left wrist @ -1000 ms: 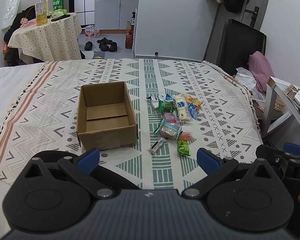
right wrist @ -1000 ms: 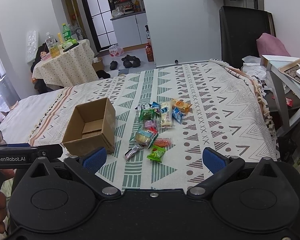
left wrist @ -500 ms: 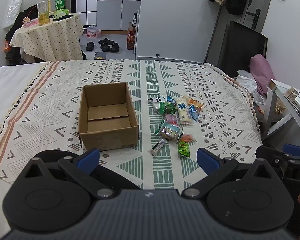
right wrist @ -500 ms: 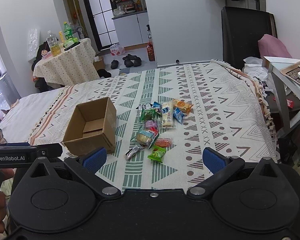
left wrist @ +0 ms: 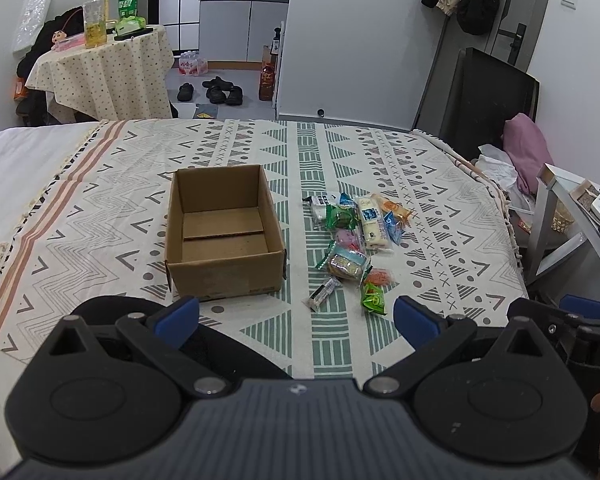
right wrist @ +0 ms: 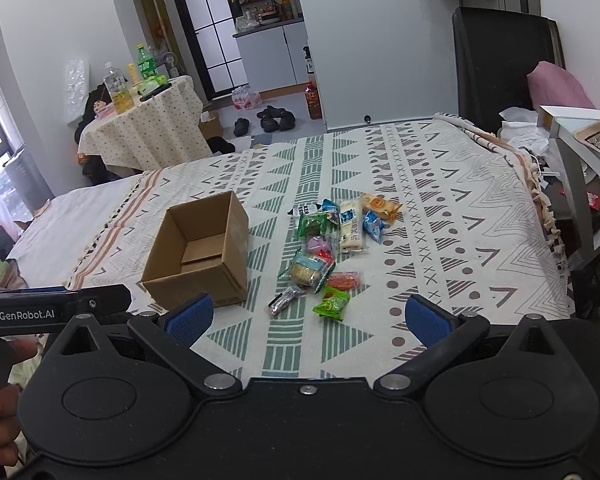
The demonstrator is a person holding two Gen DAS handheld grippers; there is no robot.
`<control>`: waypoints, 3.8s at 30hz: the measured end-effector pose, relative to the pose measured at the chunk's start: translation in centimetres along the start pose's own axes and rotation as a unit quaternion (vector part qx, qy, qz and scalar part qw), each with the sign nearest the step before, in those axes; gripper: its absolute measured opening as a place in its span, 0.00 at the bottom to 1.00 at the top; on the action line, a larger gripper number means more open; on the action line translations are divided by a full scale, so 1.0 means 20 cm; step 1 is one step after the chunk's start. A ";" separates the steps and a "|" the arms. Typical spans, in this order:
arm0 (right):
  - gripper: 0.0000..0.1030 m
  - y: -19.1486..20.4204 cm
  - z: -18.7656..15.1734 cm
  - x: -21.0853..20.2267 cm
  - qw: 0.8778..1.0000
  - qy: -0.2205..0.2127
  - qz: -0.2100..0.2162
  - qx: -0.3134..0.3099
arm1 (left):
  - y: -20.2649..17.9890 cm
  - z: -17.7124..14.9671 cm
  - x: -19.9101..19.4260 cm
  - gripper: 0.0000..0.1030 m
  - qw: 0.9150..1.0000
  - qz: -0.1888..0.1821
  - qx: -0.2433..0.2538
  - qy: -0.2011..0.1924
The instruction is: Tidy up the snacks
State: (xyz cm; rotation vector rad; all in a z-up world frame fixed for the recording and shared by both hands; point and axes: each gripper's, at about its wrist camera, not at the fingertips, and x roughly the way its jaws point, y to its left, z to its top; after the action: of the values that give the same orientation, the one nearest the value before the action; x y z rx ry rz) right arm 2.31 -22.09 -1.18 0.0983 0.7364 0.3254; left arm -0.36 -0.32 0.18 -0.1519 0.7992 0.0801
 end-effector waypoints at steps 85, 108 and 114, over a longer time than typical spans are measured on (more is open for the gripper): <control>0.31 -0.39 -0.10 1.45 0.949 0.239 0.008 0.206 | -0.08 -0.06 1.50 0.22 0.984 -0.046 -0.043 0.169; 0.28 -0.30 0.04 1.17 0.970 0.113 0.082 0.198 | -0.01 0.08 1.02 0.18 0.993 -0.076 -0.062 0.059; 0.28 -0.24 0.07 1.11 0.975 0.087 0.108 0.176 | 0.09 0.13 0.90 0.18 0.994 -0.070 -0.080 0.028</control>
State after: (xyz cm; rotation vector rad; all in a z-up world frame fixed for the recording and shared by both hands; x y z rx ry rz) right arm 19.95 -19.29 -15.39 0.4936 0.9548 0.4123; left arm 13.77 2.15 -11.21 -0.3632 0.8351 0.0073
